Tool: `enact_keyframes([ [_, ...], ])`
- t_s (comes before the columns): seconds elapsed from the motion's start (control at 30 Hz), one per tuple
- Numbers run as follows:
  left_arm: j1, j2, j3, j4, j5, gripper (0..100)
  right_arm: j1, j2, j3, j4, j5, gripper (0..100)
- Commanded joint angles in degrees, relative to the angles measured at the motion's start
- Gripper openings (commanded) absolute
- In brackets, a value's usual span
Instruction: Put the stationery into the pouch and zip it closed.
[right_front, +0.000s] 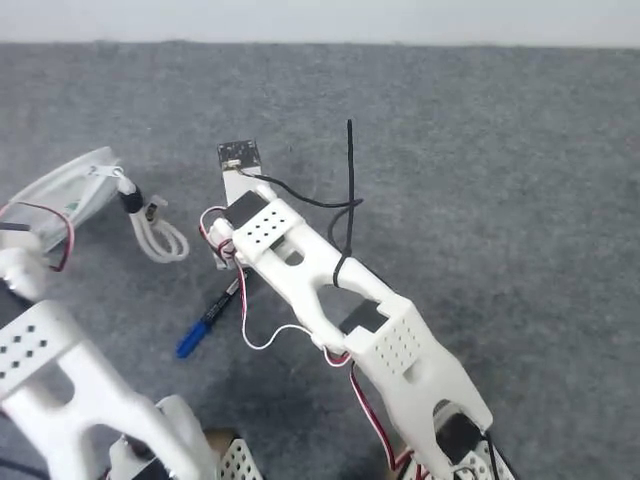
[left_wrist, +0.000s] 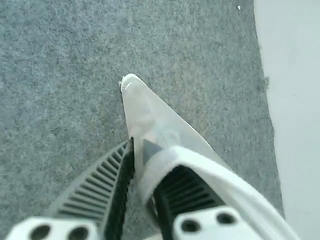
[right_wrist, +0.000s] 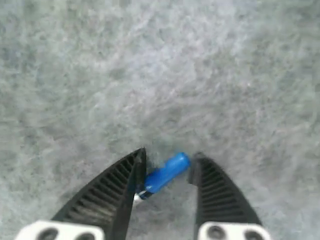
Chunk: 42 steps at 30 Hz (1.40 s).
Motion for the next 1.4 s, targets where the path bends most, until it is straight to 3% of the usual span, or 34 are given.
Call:
enact_keyframes([
  [0.0, 0.09, -2.99, -0.57, -2.29, 0.97, 1, -1.45, 0.75, -1.93, 0.22, -0.26, 5.7],
  [0.37, 0.09, -2.99, -0.57, -2.29, 0.97, 1, -1.27, 0.75, -1.93, 1.19, 1.49, 4.6],
  [0.47, 0.09, -2.99, -0.57, -2.29, 0.97, 1, -1.27, 0.75, -1.93, 1.19, 6.15, 0.6],
  [1.37, 0.18, -2.99, -0.57, -2.37, 0.88, 1, 1.19, -8.84, -1.85, 7.96, 25.05, 2.0],
])
